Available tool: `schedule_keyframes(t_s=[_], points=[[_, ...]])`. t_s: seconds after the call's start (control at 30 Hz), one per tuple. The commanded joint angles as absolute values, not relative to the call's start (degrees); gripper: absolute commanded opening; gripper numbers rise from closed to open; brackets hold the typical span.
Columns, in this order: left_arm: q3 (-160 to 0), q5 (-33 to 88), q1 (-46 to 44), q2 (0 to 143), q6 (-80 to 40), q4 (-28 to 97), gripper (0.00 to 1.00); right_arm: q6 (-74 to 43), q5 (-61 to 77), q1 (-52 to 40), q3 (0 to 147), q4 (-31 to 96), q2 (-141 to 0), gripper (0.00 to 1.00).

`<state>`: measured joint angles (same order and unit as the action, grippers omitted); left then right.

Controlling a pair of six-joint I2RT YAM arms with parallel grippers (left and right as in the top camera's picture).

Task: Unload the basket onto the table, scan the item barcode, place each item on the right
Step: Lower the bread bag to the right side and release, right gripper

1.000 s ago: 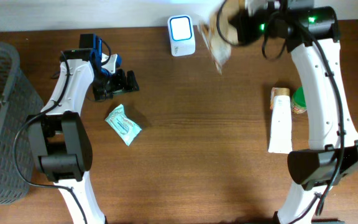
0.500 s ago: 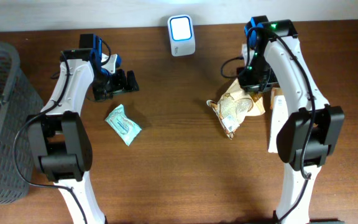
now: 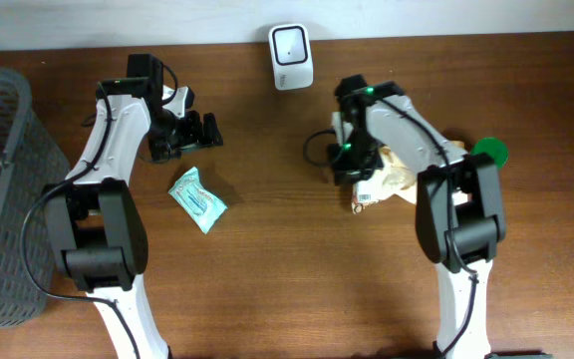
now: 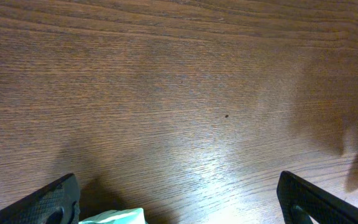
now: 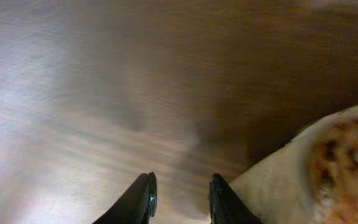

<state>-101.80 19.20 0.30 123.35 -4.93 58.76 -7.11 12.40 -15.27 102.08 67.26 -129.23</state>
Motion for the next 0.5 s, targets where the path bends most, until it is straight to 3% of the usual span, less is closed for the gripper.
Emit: schedule_keyframes(t_s=[0.0,0.27,0.47], points=[[-102.3,19.0,0.2,123.3,-4.2,58.8,0.99,-8.1,9.9,-9.2,101.5,68.4,-129.9,0.25],[-102.3,19.0,0.2,123.3,-4.2,58.8,0.99,-7.8,9.6,2.9,101.5,71.8,-129.9,0.25],[-104.7,17.8,0.6,123.3,-1.7,59.8,0.99,-0.1,21.8,2.2,103.6,72.0,-126.4,0.28]])
